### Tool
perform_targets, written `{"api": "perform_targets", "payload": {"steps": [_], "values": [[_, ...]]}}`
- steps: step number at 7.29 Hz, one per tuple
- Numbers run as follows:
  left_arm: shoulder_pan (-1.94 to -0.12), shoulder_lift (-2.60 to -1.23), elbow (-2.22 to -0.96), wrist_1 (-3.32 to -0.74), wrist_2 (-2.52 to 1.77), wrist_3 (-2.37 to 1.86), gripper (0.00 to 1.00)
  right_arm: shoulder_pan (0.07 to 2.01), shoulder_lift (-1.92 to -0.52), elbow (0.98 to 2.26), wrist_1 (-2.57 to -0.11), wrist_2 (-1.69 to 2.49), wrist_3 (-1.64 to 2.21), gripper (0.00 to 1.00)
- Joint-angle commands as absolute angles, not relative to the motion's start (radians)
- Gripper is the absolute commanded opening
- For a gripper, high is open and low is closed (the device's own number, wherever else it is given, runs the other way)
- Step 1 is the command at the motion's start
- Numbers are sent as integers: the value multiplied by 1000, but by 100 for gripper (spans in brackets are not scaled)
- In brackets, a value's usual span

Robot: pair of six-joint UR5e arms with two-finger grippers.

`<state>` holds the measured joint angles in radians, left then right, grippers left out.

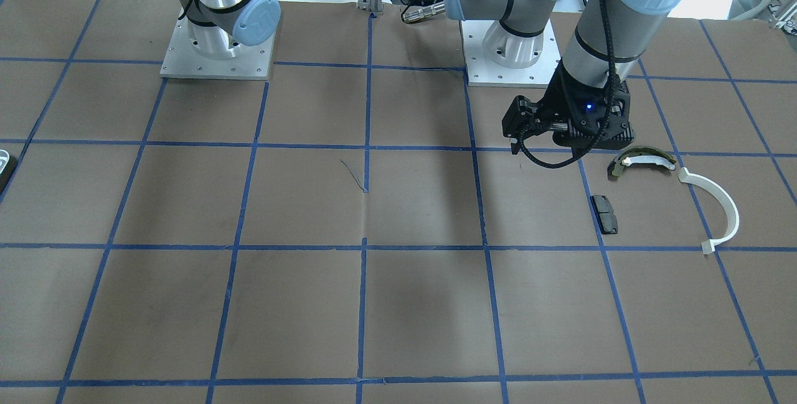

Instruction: Place bearing gear from tray to pile

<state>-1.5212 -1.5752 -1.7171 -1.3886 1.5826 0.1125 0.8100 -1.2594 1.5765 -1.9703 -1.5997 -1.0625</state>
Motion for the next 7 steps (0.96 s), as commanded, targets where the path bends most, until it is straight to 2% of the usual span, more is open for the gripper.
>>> {"api": "perform_targets", "payload": {"steps": [1, 3, 6, 7], "values": [[-1520, -1560, -1712, -1387, 1583, 114, 100, 694, -1120, 1577, -2064, -1585, -1233, 100], [-1520, -1560, -1713, -1388, 1583, 112, 100, 660, -1021, 1574, -2164, -1543, -1256, 100], [-1522, -1554, -1715, -1390, 1588, 112, 100, 660, -977, 1577, -2194, -1554, -1273, 100], [-1520, -1554, -1717, -1391, 1588, 112, 100, 660, -965, 1572, -2195, -1552, -1273, 92]]}}
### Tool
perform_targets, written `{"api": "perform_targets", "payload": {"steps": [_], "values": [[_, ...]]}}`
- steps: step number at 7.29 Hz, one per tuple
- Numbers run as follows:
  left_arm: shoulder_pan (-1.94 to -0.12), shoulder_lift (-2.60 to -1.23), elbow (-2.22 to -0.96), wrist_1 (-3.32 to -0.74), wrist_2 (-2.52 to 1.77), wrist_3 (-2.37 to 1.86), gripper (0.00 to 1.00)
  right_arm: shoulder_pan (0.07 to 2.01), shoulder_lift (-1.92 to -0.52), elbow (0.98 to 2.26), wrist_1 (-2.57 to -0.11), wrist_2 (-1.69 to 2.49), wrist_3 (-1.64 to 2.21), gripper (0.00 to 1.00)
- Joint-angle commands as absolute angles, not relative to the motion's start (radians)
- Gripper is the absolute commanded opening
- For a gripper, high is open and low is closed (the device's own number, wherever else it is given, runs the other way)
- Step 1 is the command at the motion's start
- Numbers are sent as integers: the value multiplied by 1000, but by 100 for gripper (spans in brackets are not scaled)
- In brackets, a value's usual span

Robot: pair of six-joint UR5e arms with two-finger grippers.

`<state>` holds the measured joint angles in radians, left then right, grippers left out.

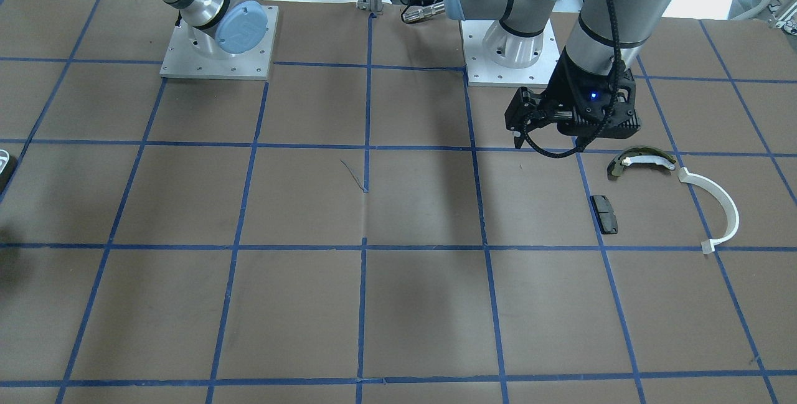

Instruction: Place bearing gear from tray to pile

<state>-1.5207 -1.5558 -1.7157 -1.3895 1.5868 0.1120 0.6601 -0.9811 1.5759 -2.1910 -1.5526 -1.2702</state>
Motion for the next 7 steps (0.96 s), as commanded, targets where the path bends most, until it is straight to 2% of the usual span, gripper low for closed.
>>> {"api": "perform_targets", "payload": {"steps": [1, 3, 4, 5, 7], "values": [[-1522, -1548, -1718, -1403, 1586, 112, 100, 660, -963, 1571, -2197, -1554, -1273, 86], [-1522, -1528, -1718, -1427, 1586, 112, 100, 660, -953, 1566, -2201, -1552, -1272, 82], [-1522, -1526, -1720, -1434, 1586, 110, 100, 660, -948, 1566, -2200, -1552, -1270, 75], [-1522, -1525, -1718, -1436, 1588, 112, 100, 660, -948, 1566, -2200, -1554, -1264, 61], [-1522, -1532, -1721, -1436, 1586, 112, 100, 660, -948, 1565, -2201, -1555, -1264, 50]]}}
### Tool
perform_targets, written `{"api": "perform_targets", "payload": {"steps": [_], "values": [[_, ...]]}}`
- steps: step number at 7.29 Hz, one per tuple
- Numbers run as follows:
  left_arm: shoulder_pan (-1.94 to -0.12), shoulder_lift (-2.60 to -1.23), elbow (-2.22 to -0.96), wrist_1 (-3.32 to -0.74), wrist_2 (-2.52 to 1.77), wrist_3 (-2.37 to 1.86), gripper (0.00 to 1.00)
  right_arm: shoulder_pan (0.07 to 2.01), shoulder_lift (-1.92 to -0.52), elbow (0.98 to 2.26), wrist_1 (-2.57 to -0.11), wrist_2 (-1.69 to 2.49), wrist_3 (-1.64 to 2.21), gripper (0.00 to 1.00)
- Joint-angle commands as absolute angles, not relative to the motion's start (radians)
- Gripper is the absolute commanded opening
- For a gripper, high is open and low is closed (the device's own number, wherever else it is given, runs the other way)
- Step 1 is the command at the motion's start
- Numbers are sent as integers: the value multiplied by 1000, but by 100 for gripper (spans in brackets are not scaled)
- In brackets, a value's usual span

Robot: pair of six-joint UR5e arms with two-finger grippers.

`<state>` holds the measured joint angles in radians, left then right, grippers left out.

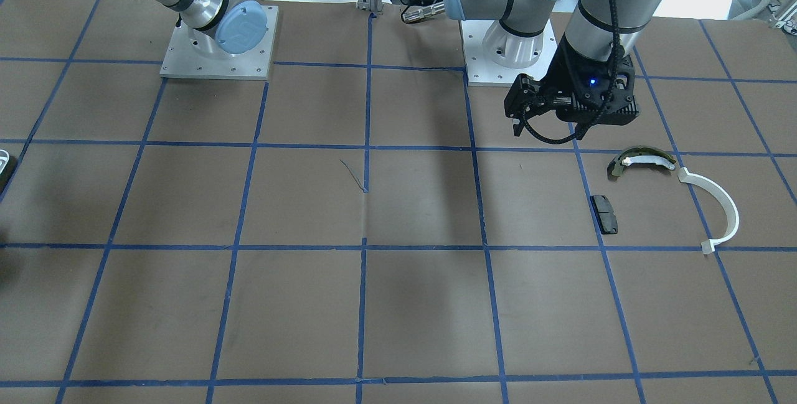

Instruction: Place bearing gear from tray to pile

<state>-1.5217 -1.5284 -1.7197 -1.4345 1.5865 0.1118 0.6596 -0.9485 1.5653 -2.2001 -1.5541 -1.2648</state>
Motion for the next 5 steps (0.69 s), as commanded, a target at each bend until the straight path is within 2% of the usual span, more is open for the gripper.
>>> {"api": "perform_targets", "payload": {"steps": [1, 2, 4, 5], "values": [[-1522, -1532, -1727, -1439, 1586, 112, 100, 660, -948, 1565, -2201, -1557, -1261, 35], [-1522, -1526, -1747, -1436, 1586, 112, 100, 660, -948, 1566, -2201, -1557, -1261, 28], [-1520, -1529, -1756, -1419, 1585, 112, 100, 660, -946, 1566, -2200, -1554, -1258, 24], [-1520, -1528, -1764, -1420, 1588, 112, 100, 660, -948, 1566, -2200, -1555, -1238, 14]]}}
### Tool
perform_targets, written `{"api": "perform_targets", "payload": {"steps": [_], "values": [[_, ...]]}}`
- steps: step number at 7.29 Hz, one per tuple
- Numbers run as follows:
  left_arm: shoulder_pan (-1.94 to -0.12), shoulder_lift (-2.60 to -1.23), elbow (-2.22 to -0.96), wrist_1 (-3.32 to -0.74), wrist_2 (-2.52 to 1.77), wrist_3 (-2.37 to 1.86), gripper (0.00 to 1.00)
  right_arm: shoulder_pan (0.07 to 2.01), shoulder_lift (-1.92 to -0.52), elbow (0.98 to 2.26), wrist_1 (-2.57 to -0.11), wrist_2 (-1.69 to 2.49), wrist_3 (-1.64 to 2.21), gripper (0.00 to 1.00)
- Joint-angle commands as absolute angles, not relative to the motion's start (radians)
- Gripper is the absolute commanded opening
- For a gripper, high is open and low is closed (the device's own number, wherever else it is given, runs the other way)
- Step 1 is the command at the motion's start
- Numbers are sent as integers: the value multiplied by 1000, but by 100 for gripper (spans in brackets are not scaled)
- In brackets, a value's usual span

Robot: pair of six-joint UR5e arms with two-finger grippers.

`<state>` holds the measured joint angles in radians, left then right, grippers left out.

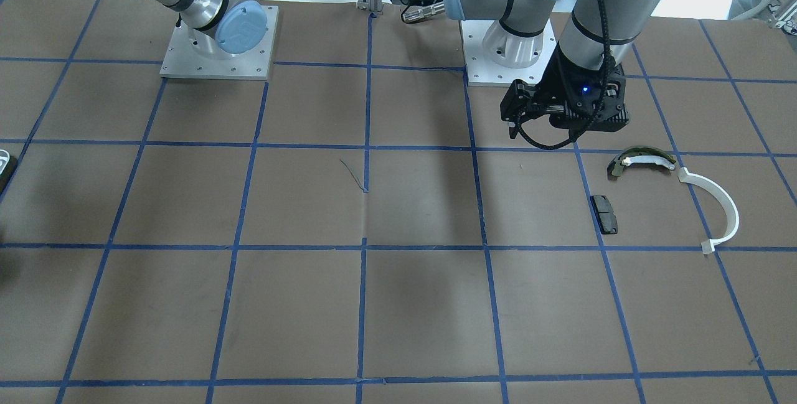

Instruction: Place bearing gear from tray to pile

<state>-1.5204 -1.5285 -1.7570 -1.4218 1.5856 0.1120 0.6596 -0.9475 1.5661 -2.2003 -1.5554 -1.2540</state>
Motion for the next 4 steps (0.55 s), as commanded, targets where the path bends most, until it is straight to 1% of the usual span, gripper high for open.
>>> {"api": "perform_targets", "payload": {"steps": [1, 2, 3, 4], "values": [[-1520, -1532, -1763, -1420, 1589, 112, 100, 660, -959, 1565, -2195, -1562, -1214, 11], [-1520, -1531, -1764, -1428, 1589, 112, 100, 663, -986, 1566, -2184, -1563, -1181, 7], [-1520, -1531, -1769, -1433, 1592, 112, 100, 687, -1044, 1578, -2168, -1560, -1120, 7], [-1519, -1529, -1769, -1434, 1591, 112, 100, 769, -1095, 1598, -2139, -1562, -1055, 6]]}}
